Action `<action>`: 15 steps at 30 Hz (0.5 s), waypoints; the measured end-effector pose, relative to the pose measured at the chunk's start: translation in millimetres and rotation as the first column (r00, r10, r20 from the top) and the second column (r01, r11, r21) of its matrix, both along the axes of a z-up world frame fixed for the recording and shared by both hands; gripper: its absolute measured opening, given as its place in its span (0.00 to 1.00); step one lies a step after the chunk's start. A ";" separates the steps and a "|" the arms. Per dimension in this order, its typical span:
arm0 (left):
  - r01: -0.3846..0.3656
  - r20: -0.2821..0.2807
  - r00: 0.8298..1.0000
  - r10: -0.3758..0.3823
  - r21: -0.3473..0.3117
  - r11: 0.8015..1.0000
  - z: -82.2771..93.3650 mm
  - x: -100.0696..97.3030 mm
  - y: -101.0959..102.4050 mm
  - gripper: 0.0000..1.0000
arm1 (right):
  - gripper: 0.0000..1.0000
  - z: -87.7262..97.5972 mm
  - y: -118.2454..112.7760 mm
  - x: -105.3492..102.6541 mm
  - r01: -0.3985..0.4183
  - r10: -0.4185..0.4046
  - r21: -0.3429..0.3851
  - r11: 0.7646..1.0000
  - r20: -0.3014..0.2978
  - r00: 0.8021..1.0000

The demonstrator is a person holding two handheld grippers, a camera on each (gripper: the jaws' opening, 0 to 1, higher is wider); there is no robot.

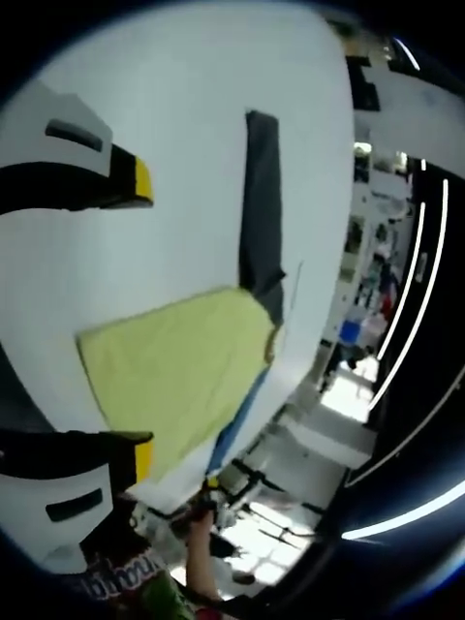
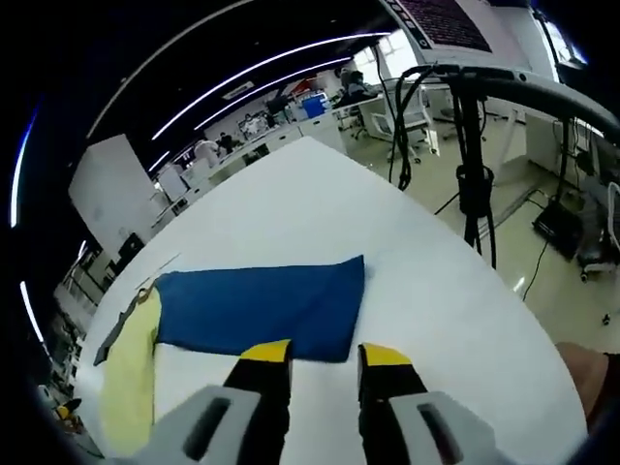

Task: Fold the garment on the visible template until the final outline fits inside the template.

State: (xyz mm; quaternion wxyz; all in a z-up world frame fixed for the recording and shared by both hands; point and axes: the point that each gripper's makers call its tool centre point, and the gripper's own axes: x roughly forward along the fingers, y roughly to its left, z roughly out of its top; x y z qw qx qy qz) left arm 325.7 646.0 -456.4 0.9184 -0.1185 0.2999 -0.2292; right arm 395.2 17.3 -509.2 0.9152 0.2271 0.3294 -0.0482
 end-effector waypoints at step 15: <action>-0.010 -0.023 1.000 0.010 -0.012 1.000 -8.2 -5.5 -3.6 0.88 | 0.00 -0.2 -4.5 3.7 -0.009 0.004 -0.083 0.997 -0.056 0.998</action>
